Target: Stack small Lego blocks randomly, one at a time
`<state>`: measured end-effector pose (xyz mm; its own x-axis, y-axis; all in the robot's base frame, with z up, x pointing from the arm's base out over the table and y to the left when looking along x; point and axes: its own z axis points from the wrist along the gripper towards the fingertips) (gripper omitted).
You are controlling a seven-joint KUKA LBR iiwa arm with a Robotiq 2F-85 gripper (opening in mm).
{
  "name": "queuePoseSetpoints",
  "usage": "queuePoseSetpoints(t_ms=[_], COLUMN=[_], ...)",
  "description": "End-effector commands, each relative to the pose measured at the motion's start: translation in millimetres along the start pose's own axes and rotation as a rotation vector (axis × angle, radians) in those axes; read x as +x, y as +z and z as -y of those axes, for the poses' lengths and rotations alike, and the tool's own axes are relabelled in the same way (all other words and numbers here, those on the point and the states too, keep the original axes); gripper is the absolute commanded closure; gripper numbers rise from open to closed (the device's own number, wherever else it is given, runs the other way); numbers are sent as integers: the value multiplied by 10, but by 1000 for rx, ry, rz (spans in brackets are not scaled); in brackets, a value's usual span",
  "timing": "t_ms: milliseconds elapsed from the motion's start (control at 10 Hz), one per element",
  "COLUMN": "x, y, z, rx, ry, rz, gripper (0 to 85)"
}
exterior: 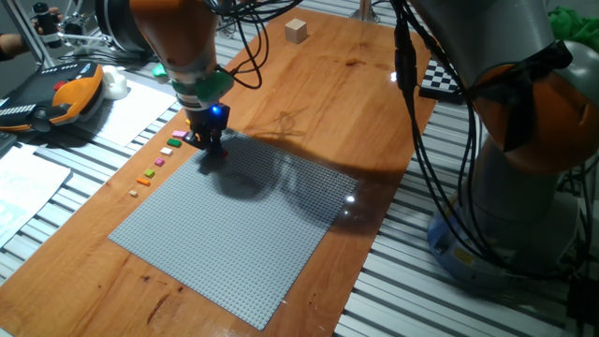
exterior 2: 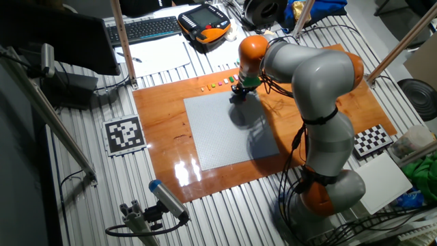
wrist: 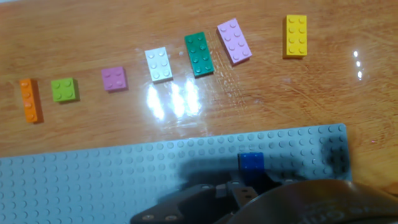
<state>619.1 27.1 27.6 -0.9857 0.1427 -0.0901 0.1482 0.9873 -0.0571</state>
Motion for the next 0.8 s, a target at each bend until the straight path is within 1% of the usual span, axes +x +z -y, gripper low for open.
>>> queuePoseSetpoints(t_ms=[0,300,500,600,700], x=[-16,-36,-51,-54,-51], y=[-18,-78,-171,-245,-303], z=[23,20,22,29,36], rx=[2,5,19,32,35], ry=[4,5,7,8,2], rz=[3,-1,-7,-11,-22], gripper=[510,510,510,510,510])
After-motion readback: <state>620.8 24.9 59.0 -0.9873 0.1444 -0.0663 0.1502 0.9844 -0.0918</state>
